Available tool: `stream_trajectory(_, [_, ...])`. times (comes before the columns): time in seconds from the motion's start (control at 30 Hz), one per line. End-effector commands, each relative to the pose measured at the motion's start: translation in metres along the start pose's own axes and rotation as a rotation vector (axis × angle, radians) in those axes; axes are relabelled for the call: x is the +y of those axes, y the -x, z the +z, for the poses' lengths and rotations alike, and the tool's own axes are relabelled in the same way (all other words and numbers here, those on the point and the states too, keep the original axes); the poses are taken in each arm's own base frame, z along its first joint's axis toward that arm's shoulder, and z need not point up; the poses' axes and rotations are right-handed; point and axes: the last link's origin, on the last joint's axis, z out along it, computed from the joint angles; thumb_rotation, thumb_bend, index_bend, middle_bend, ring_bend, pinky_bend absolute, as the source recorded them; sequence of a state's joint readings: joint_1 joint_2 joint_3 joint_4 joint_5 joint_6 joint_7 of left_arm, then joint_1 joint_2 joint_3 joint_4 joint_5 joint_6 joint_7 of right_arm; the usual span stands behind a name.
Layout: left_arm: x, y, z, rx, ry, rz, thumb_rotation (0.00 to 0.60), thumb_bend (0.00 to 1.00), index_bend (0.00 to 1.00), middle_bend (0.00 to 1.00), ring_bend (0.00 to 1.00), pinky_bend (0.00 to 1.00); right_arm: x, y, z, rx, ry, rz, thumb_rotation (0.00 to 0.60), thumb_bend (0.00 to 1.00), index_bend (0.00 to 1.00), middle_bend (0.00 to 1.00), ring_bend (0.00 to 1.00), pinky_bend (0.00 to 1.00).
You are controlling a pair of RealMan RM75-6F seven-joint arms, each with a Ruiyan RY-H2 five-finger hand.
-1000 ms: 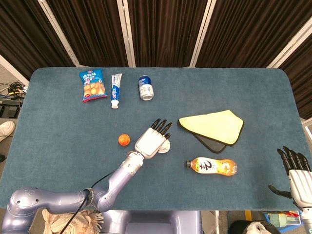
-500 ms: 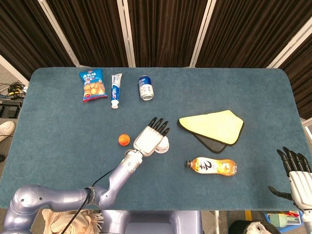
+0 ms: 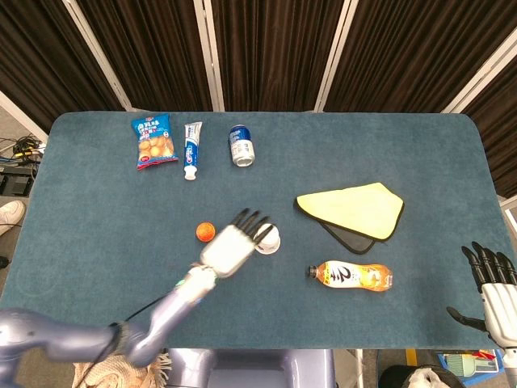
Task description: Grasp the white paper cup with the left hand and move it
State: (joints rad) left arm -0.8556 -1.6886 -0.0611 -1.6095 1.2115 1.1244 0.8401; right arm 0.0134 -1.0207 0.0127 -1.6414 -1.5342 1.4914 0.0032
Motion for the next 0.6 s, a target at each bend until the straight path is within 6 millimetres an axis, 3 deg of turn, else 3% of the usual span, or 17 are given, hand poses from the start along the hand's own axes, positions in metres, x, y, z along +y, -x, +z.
stream_trajectory(0.03, [-0.040,0.005,-0.082,0.006,-0.093,0.066,0.600,0.10,0.00,0.04,0.00,0.08,-0.002,0.002,0.000,0.000,-0.008,-0.009,0.600,0.08,0.00,0.00,0.00,0.00])
stream_trajectory(0.2, [-0.070,0.009,-0.153,0.063,-0.235,0.041,0.600,0.10,0.04,0.04,0.00,0.08,-0.018,0.005,0.000,0.060,-0.100,0.004,0.600,0.08,0.00,0.00,0.00,0.00])
stream_trajectory(0.37, [-0.086,0.030,-0.210,0.096,-0.358,-0.038,0.600,0.10,0.05,0.04,0.00,0.08,-0.020,0.012,-0.002,0.052,-0.125,-0.003,0.600,0.08,0.00,0.00,0.00,0.00])
stream_trajectory(0.6, [-0.111,0.034,-0.239,0.071,-0.446,-0.083,0.600,0.08,0.05,0.06,0.00,0.09,-0.023,0.008,0.003,0.098,-0.148,0.015,0.600,0.08,0.00,0.00,0.00,0.00])
